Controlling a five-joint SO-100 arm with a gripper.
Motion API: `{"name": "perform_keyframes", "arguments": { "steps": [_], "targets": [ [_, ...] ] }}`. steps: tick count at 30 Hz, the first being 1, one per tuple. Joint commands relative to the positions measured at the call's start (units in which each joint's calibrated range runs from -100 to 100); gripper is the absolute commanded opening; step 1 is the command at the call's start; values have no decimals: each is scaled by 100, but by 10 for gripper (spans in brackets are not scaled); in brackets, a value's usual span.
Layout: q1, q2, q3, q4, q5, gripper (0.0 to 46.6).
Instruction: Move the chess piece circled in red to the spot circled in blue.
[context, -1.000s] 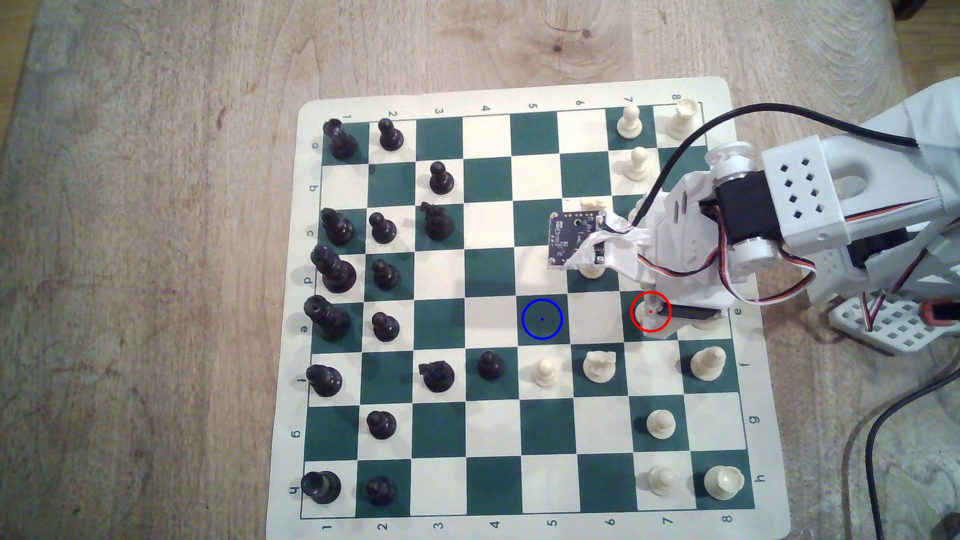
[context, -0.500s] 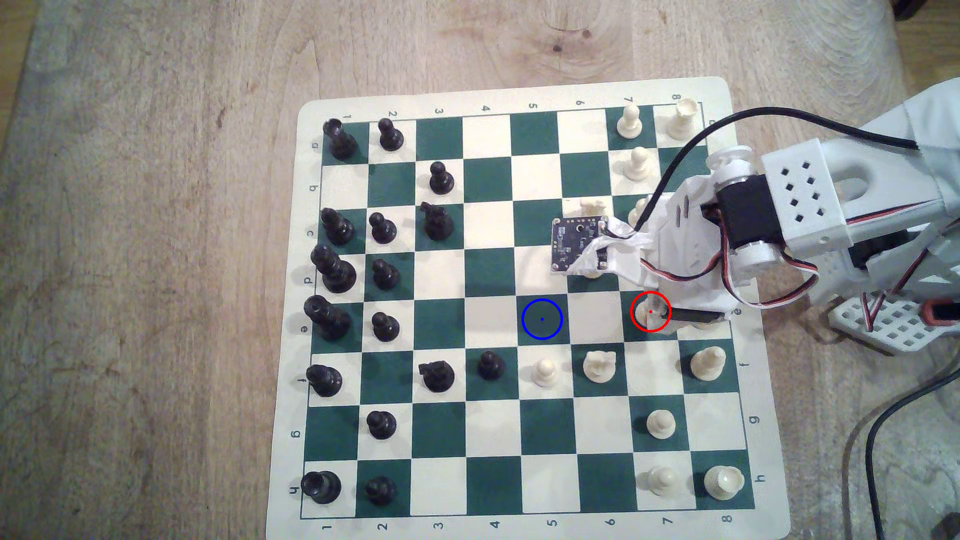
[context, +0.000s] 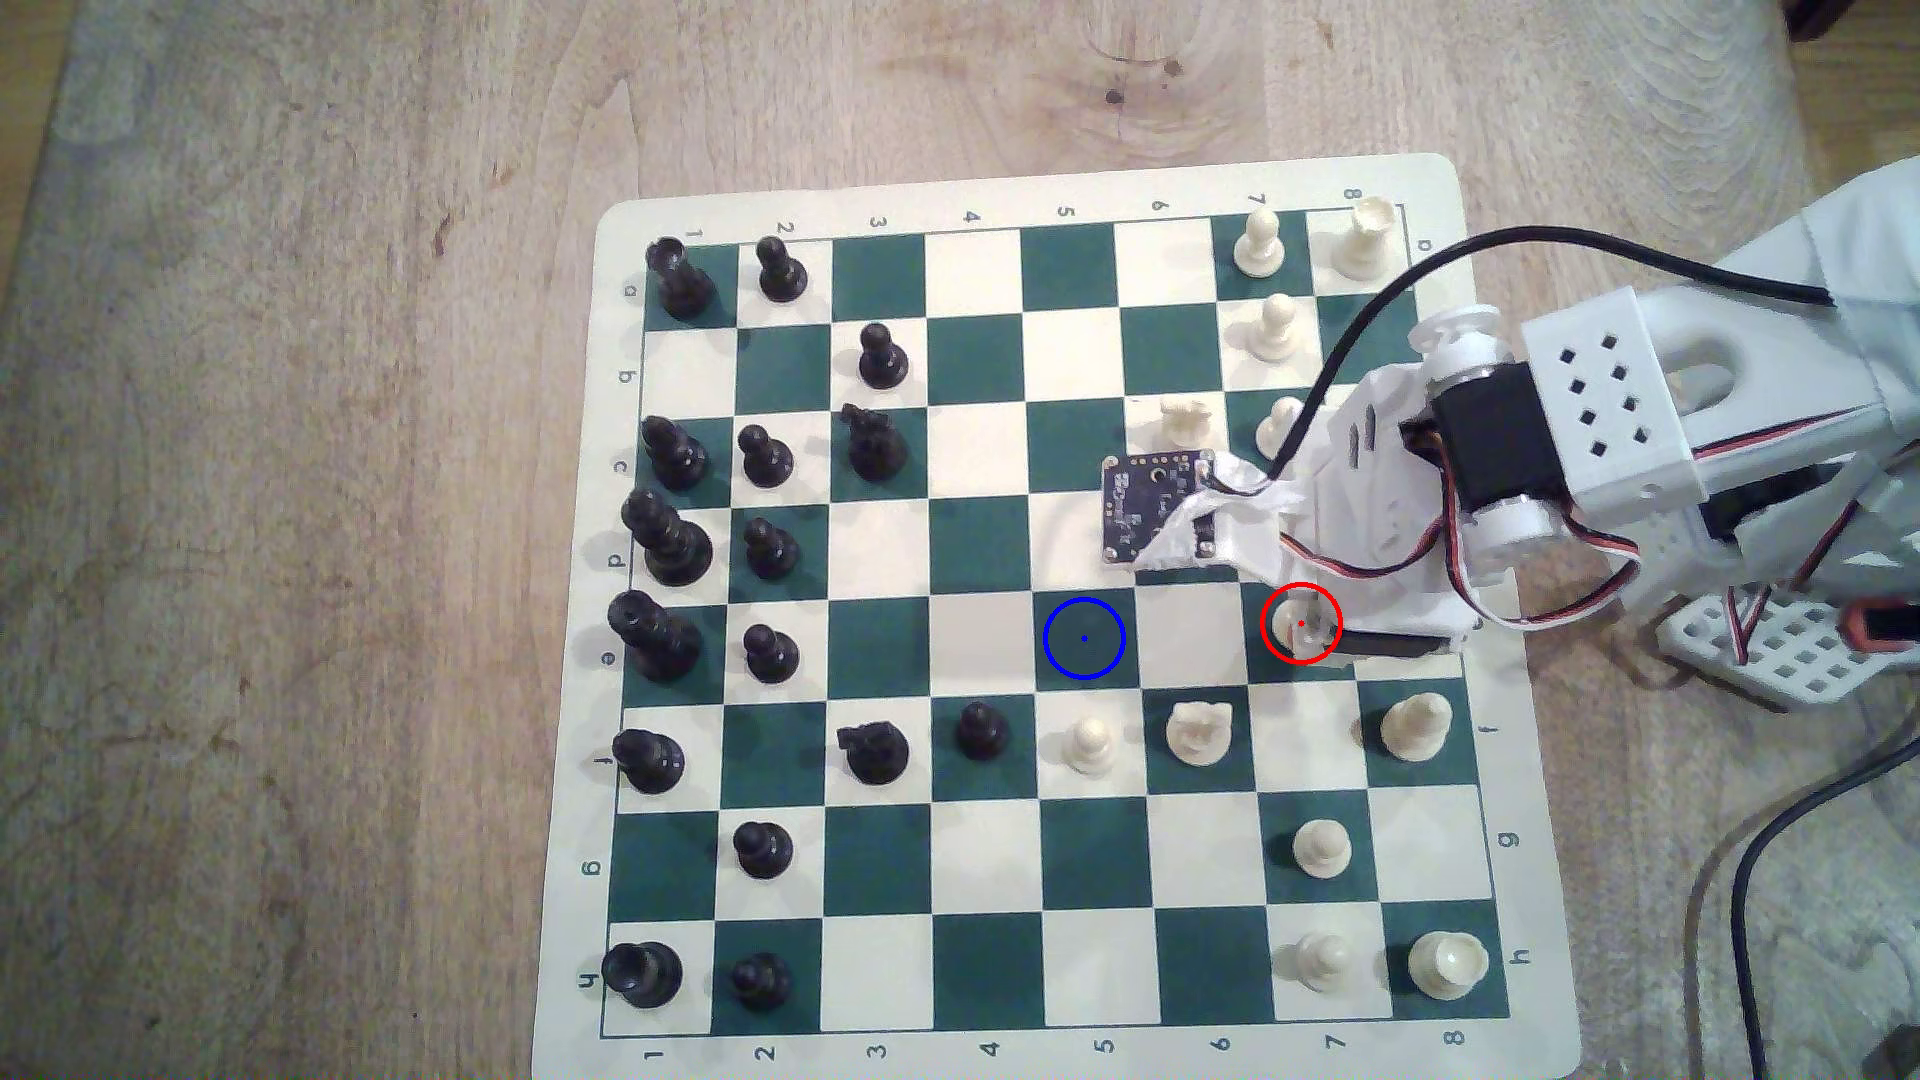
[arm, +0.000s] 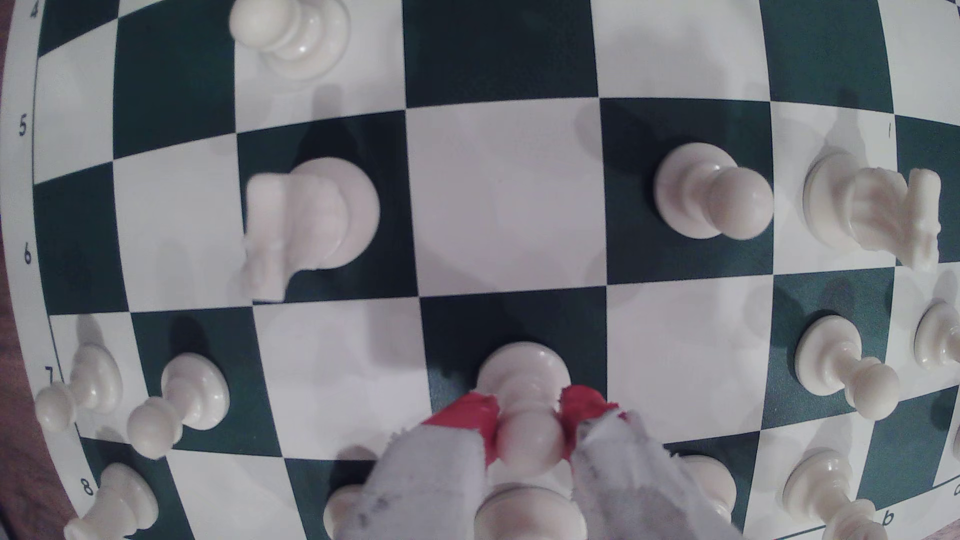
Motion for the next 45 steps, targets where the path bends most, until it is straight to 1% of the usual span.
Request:
{"name": "perform_keyframes", "arguments": {
  "steps": [1, 5, 9, 10, 15, 18, 22, 26, 30, 37, 45],
  "targets": [
    [-22, -175, -120, 51, 5, 15],
    [-22, -354, -347, 296, 5, 14],
    [2, -523, -900, 886, 10, 14],
    [-22, -523, -1281, 1197, 15, 13],
    [9, -447, -2423, 1771, 44, 13],
    [41, -269, -2704, 1713, 49, 12],
    [299, 792, -3566, 1549, 88, 10],
    [197, 1556, -4037, 1050, 78, 10],
    [213, 2032, -4082, 747, 68, 10],
    [221, 2541, -3638, -236, 20, 10],
    [283, 2838, -3620, -261, 59, 10]
  ]
}}
